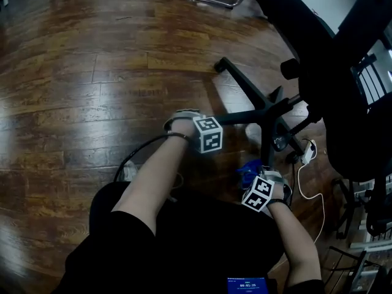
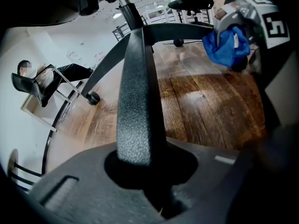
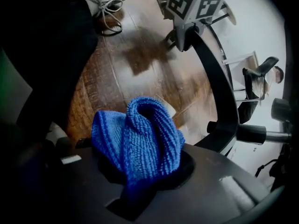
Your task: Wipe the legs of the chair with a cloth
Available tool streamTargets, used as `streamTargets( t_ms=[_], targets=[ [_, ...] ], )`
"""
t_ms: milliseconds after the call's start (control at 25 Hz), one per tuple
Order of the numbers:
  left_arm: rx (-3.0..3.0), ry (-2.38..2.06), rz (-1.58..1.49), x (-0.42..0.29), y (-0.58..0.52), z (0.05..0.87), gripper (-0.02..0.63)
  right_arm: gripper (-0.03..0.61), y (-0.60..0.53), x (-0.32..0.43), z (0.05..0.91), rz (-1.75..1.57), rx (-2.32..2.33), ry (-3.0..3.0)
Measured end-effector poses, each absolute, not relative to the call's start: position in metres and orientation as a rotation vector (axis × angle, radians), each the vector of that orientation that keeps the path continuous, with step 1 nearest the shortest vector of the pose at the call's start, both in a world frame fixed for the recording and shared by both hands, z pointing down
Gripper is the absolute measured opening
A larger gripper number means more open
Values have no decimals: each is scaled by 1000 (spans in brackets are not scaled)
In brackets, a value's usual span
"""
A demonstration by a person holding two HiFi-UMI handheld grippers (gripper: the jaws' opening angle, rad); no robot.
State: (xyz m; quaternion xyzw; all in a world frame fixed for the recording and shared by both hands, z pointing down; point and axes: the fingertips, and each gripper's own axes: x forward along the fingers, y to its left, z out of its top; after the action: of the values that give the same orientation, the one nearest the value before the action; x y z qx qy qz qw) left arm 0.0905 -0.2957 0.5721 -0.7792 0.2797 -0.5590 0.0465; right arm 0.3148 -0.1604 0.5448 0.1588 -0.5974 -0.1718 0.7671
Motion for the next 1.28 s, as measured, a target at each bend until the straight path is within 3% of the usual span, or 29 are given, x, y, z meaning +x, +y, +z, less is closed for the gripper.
streamTargets(
  t_ms=[480, 1080, 1280],
  targets=[
    [-2370, 861, -1683, 92, -295, 569, 57, 83, -325, 283, 493, -539, 690, -1356],
    [-2404, 856, -1652, 90, -296, 572, 58, 83, -175, 305, 542, -424, 360, -1319],
    [-2405, 856, -1662, 89, -292, 573, 58, 83, -209, 298, 534, -404, 466, -1373]
  ],
)
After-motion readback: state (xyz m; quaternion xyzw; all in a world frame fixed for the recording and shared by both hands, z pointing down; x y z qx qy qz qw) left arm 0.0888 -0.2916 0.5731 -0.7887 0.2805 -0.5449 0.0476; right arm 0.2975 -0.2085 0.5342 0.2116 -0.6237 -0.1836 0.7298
